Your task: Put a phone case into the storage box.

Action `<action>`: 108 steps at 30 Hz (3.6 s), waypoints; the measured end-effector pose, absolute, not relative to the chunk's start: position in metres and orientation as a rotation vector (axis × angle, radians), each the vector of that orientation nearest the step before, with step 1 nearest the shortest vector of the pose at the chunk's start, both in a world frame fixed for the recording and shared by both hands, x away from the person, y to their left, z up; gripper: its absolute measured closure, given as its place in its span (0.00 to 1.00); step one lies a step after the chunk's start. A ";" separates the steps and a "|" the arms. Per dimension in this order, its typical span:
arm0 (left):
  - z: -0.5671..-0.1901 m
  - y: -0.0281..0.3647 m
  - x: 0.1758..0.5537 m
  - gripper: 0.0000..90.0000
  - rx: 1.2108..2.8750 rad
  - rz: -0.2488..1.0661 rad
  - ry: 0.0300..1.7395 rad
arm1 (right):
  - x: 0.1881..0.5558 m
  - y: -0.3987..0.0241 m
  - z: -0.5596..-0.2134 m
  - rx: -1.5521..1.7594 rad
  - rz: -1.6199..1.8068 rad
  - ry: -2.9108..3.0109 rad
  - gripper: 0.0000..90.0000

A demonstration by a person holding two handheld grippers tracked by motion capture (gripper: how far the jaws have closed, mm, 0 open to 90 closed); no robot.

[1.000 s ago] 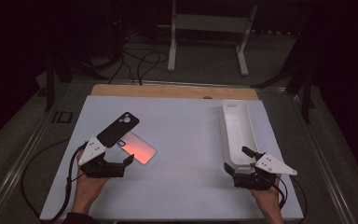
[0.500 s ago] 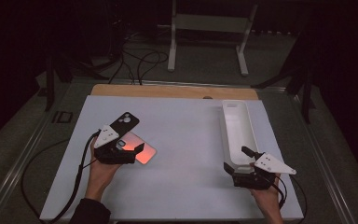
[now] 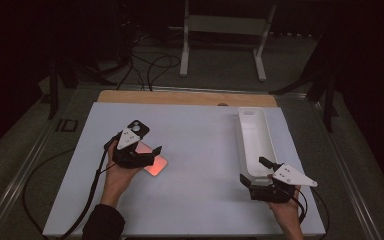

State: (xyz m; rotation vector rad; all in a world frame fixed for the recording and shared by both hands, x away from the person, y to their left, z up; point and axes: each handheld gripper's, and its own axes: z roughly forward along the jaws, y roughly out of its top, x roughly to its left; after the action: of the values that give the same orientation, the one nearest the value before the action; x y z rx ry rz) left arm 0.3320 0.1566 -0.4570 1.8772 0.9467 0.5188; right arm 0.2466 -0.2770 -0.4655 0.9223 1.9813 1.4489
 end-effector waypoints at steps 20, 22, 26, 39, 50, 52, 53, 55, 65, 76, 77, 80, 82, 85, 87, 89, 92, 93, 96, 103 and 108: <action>-0.491 0.131 0.369 1.00 1.991 0.342 1.005 | 0.247 -0.277 -0.466 0.924 1.449 1.985 0.10; -0.497 0.129 0.372 1.00 2.008 0.333 1.017 | 0.247 -0.277 -0.466 0.921 1.448 1.985 0.10; -0.502 0.127 0.373 1.00 2.022 0.322 1.036 | 0.247 -0.277 -0.466 0.922 1.448 1.985 0.10; -0.516 0.122 0.376 1.00 2.103 0.296 1.087 | 0.247 -0.276 -0.465 0.915 1.443 1.989 0.10; -0.524 0.114 0.371 1.00 2.129 0.259 1.080 | 0.247 -0.276 -0.466 0.917 1.442 1.990 0.10; -0.523 0.112 0.368 1.00 2.140 0.258 1.071 | 0.247 -0.276 -0.466 0.913 1.443 1.992 0.10; -0.523 0.111 0.366 1.00 2.144 0.255 1.066 | 0.247 -0.276 -0.466 0.912 1.439 1.993 0.10; -0.523 0.111 0.361 1.00 2.142 0.250 1.064 | 0.247 -0.276 -0.466 0.912 1.439 1.994 0.10; -0.522 0.116 0.325 1.00 2.161 0.210 1.022 | 0.247 -0.276 -0.466 0.912 1.439 1.993 0.10; -0.520 0.143 0.286 1.00 2.175 0.190 1.019 | 0.247 -0.275 -0.466 0.915 1.435 1.995 0.10; -0.520 0.146 0.282 0.99 2.169 0.193 1.024 | 0.247 -0.275 -0.467 0.914 1.436 1.994 0.10; -0.521 0.156 0.273 0.99 2.148 0.189 1.039 | 0.247 -0.274 -0.467 0.916 1.433 1.998 0.10; -0.521 0.159 0.271 0.99 2.148 0.192 1.047 | 0.247 -0.274 -0.467 0.919 1.431 2.000 0.10; -0.519 0.171 0.263 0.99 2.146 0.213 1.081 | 0.247 -0.274 -0.467 0.917 1.430 1.999 0.10; -0.519 0.178 0.258 0.99 2.138 0.214 1.097 | 0.247 -0.274 -0.467 0.918 1.433 1.997 0.10; -0.519 0.181 0.256 0.99 2.134 0.216 1.104 | 0.247 -0.274 -0.467 0.919 1.433 1.998 0.10; -0.518 0.196 0.247 0.99 2.119 0.230 1.161 | 0.247 -0.274 -0.467 0.919 1.430 1.999 0.10; -0.518 0.199 0.245 0.99 2.112 0.234 1.179 | 0.247 -0.274 -0.467 0.918 1.429 2.000 0.10; -0.517 0.210 0.239 0.99 2.100 0.256 1.219 | 0.248 -0.273 -0.468 0.913 1.428 2.002 0.10; -0.513 0.219 0.234 0.96 2.051 0.288 1.230 | 0.248 -0.272 -0.468 0.907 1.426 2.007 0.10; -0.502 0.214 0.233 0.91 2.022 0.335 1.149 | 0.249 -0.272 -0.468 0.910 1.423 2.006 0.10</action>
State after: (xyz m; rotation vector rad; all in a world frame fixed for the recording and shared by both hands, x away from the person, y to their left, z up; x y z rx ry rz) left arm 0.2330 0.2138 -0.5018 2.0221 1.1489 0.3355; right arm 0.2485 -0.2724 -0.4679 0.9099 2.0060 1.4235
